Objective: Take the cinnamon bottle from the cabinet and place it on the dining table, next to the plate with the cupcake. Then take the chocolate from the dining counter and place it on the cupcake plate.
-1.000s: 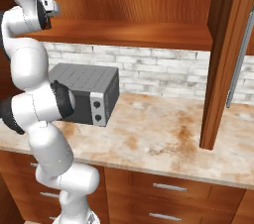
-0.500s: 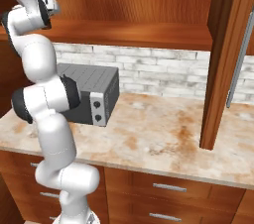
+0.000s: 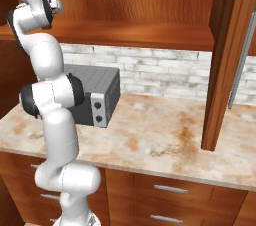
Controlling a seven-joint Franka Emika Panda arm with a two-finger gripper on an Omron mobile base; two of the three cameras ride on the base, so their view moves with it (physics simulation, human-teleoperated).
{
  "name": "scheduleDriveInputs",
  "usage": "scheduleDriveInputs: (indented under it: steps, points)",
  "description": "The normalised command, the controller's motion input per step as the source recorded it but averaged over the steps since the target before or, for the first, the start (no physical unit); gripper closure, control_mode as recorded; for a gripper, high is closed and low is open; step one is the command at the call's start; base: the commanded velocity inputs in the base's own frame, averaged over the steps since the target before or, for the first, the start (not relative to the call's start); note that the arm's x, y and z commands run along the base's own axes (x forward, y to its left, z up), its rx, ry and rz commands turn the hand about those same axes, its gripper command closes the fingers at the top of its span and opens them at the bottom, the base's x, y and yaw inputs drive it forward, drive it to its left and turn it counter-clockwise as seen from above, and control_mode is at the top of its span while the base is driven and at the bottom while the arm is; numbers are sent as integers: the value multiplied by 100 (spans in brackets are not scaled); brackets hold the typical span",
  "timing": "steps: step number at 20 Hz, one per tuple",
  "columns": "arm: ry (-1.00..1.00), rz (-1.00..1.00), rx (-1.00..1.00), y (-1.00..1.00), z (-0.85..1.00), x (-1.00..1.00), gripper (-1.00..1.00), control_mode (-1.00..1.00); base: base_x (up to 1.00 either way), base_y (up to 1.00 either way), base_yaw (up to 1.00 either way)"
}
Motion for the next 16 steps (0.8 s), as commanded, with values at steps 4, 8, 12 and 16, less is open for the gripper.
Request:
scheduleDriveInputs:
  steps: [4,8,12,16]
  points:
    - [8,0,0,4,-11,5,100,-100,0,0,0]
    - [2,-1,0,-1,-1,-9,100,-100,0,0,0]
    - [-9,0,-1,-23,-9,-97,100,-100,0,0,0]
    - [-14,0,-3,-40,-41,-100,100,-100,0,0,0]
